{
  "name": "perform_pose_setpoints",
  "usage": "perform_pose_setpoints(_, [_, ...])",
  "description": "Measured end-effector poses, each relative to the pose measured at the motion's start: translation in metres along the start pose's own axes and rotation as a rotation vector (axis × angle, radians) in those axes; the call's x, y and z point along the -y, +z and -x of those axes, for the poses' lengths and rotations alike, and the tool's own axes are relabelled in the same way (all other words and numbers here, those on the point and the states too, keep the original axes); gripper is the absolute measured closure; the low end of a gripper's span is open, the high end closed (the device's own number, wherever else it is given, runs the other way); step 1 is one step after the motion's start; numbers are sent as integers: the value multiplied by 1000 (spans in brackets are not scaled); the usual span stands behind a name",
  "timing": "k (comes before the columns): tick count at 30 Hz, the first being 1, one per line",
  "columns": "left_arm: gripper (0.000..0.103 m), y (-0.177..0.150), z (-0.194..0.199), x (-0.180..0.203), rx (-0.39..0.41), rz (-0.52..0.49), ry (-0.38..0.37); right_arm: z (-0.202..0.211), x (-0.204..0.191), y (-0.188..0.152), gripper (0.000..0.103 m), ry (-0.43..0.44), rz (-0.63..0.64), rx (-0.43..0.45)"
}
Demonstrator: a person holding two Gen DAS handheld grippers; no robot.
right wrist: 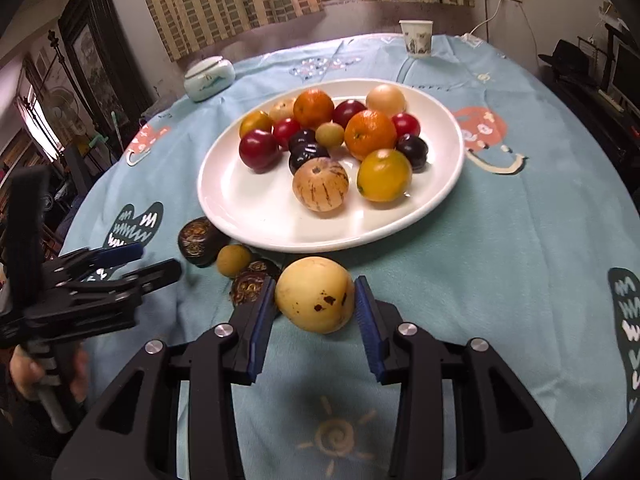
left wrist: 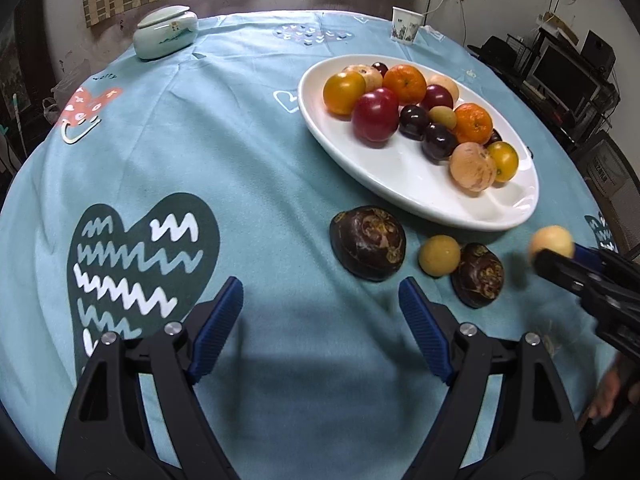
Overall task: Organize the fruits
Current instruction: 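Grasp a dark brown mangosteen with the left tool while the right tool grasps a pale spotted pear, then carry the mangosteen and pear onto the white plate and open both tools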
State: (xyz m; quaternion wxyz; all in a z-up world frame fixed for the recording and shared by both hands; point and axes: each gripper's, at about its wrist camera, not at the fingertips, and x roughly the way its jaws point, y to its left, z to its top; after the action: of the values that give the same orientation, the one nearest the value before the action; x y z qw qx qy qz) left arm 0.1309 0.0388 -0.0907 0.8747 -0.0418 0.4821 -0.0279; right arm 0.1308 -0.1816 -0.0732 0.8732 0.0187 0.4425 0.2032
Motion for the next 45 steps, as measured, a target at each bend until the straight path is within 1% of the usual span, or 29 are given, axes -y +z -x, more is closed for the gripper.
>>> perform_pose_setpoints(2, [21,4,-10,2,-13,-7,1,9,4,-4,63,8,-16,2])
perform_pose_setpoints(4, [22,7,-16,4,-19,-10,-13,14,9,-7,63,16,-33,2])
perform_pose_setpoints(6, [23,11,-21,9,-7,-22,-22,17,13,-10,63,25,-53,1])
perform_pose_setpoints(8, [26,14,-25,14,7,-45,-21,20,17,-11,63,35,-71,2])
perform_pose_setpoints(11, [34,17,-27,19,24,-71,-16,25,20,-14,63,35,-89,7])
perform_pose_setpoints(13, [45,17,-26,21,36,-87,-31,26,19,-15,63,31,-94,9])
perform_pose_setpoints(17, [48,22,-29,20,44,-96,-56,28,17,-18,63,33,-112,11])
perform_pose_setpoints(22, [53,23,-29,17,49,-84,-81,35,11,-20,63,22,-117,24])
perform_pose_setpoints(26, [54,14,-17,12,59,-56,-115,44,6,-22,63,22,-110,40])
perform_pose_setpoints(32, [54,-15,31,4,111,-15,-152,54,3,-24,63,39,-100,63])
perform_pose_setpoints(38, [54,-33,63,14,134,-45,-169,53,2,-29,63,70,-93,64])
perform_pose_setpoints(45, [54,-29,78,29,156,-74,-174,52,5,-37,63,87,-90,53])
